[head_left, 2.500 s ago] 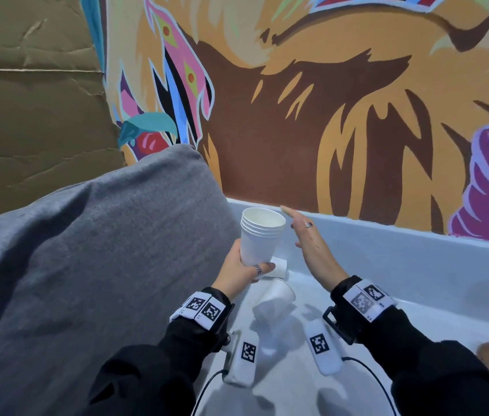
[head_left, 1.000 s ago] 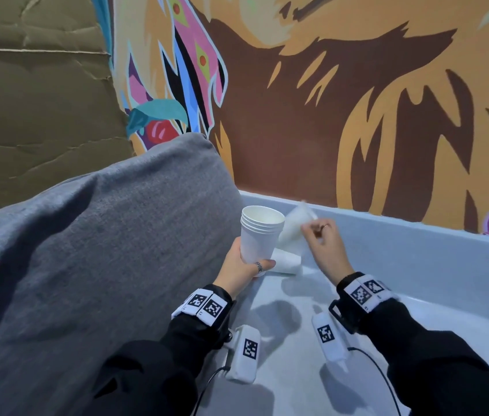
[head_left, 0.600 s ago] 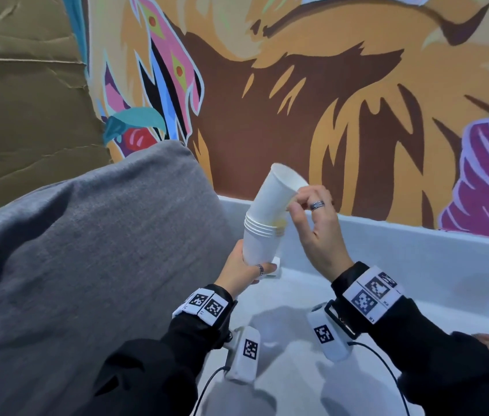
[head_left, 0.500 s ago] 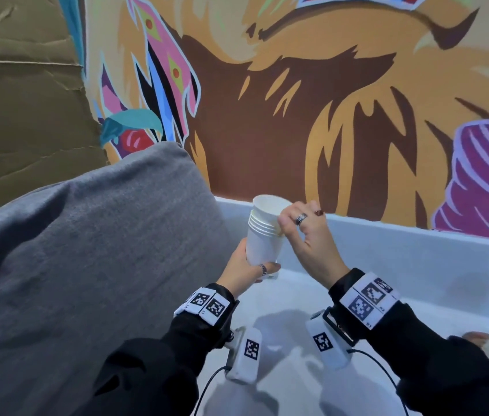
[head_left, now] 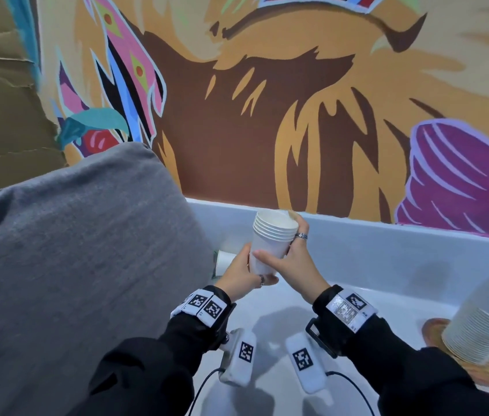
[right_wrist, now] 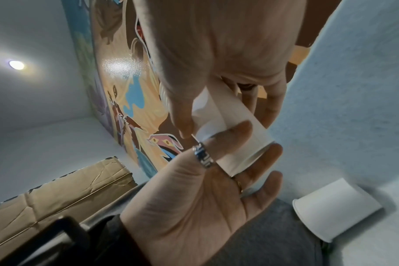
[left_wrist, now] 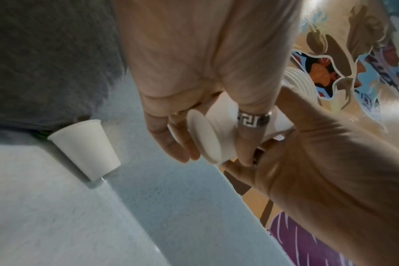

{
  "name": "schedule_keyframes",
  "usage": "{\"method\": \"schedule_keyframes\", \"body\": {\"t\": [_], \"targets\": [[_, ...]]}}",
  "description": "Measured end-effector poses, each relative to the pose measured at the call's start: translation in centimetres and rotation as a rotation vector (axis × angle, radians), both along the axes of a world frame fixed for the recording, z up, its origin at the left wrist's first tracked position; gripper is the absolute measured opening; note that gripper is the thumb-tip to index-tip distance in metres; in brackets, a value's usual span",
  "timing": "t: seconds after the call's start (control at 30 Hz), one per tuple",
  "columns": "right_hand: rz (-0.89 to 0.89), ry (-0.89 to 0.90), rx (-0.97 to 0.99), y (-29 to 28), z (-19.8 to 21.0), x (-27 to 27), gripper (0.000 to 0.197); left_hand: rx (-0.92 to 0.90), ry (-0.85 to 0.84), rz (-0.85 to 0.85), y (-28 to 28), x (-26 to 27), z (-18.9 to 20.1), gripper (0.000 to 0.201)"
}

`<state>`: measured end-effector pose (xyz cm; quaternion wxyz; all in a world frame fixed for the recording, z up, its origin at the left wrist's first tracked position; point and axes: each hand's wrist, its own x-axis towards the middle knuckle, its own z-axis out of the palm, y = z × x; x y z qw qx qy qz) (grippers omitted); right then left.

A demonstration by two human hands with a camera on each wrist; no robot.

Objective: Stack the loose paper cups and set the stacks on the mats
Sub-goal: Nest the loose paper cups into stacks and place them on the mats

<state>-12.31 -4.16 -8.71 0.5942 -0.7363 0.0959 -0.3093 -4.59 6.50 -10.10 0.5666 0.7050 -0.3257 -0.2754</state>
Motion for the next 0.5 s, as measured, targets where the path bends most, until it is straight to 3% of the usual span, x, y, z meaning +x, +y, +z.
{"method": "schedule_keyframes", "body": {"t": [0.13, 0.5], "targets": [[-0.040, 0.008, -0.025, -1.8, -1.0, -0.6, 0.093, 0.101, 0.099, -0.015, -0.8, 1.7, -1.3, 0.061], [-0.075, 0.054, -0.015, -5.2, -3.3, 0.2, 0.092, 0.224, 0.171, 0.282, -3.9, 8.2, -5.7, 0.048]]}}
